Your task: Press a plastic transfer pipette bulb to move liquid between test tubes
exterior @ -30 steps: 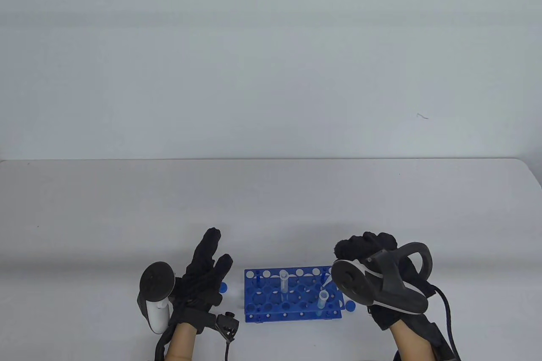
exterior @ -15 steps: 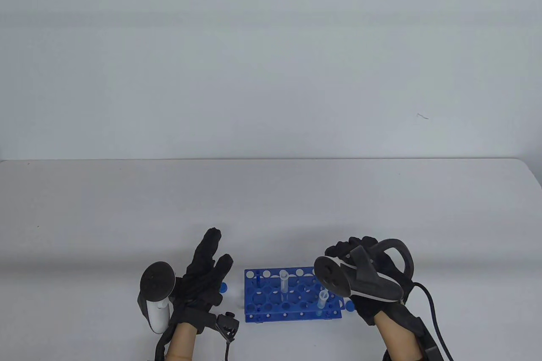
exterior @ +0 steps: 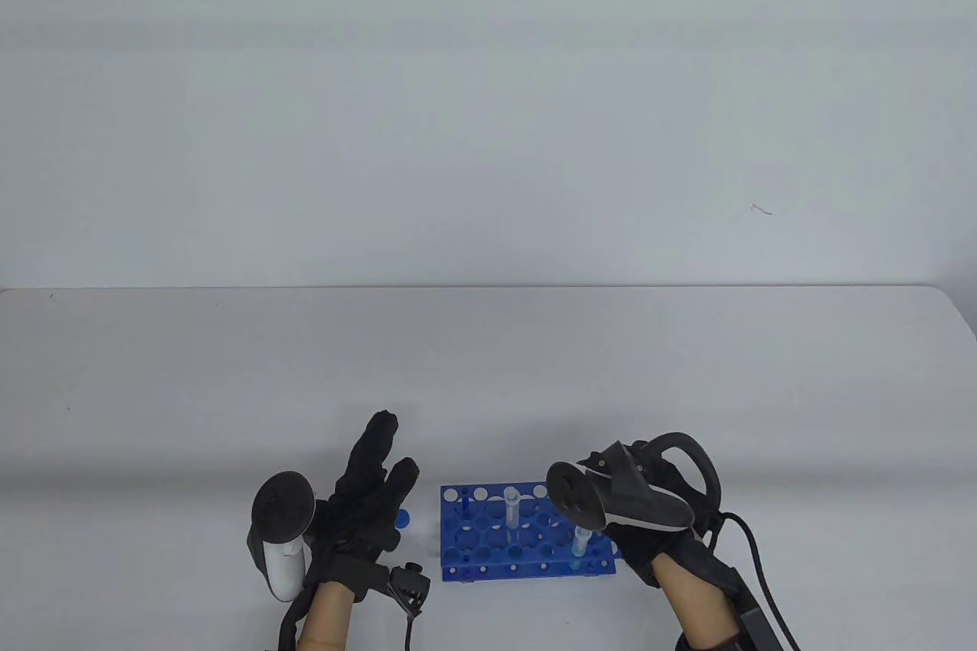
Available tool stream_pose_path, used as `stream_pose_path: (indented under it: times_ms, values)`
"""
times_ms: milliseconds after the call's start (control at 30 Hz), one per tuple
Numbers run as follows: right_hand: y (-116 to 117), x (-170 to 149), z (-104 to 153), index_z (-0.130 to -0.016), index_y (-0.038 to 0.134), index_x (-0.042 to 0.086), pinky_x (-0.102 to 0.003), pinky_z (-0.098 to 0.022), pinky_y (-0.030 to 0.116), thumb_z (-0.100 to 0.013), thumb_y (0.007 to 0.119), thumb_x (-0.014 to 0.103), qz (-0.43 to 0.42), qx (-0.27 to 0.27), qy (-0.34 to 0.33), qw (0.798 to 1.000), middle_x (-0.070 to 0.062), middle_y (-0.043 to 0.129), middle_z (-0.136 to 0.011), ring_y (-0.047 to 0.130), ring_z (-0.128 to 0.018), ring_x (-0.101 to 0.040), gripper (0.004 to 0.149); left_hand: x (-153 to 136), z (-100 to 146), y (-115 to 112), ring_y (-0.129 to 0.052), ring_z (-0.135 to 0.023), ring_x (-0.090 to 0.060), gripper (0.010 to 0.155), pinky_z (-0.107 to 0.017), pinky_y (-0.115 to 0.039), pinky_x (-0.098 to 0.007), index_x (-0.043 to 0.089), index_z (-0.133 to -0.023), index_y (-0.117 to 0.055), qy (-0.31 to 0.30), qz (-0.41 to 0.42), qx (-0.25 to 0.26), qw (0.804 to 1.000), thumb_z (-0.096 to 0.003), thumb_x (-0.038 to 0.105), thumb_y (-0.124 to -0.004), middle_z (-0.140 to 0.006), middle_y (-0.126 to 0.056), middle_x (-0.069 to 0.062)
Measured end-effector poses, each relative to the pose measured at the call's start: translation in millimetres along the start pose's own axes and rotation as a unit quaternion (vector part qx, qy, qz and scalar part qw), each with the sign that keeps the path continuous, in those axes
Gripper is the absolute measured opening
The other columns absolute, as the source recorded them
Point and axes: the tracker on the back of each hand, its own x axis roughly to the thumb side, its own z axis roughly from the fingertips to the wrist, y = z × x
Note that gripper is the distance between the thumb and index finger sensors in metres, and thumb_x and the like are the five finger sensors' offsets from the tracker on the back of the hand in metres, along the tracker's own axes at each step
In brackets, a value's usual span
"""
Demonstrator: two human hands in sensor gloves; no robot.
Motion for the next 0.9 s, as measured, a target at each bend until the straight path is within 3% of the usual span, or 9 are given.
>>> stream_pose_path:
  times_ms: [900]
  values:
    - [4.3, 5.8, -0.9, -0.071, 0.091, 0.021, -0.044, -0.045, 0.084, -0.029, 0.087, 0.04, -0.003, 0.034, -0.001, 0.999, 0.003, 0.105, -0.051, 0.103, -0.04, -0.016, 0.046, -0.1, 0.1, 0.2, -0.034, -0.117, -0.026, 0.089, -0.085, -0.036, -0.059, 0.036, -0.115, -0.034, 0.0, -0.001, 0.0, 1.0, -0.04, 0.069, -0.069, -0.127, -0.034, 0.004]
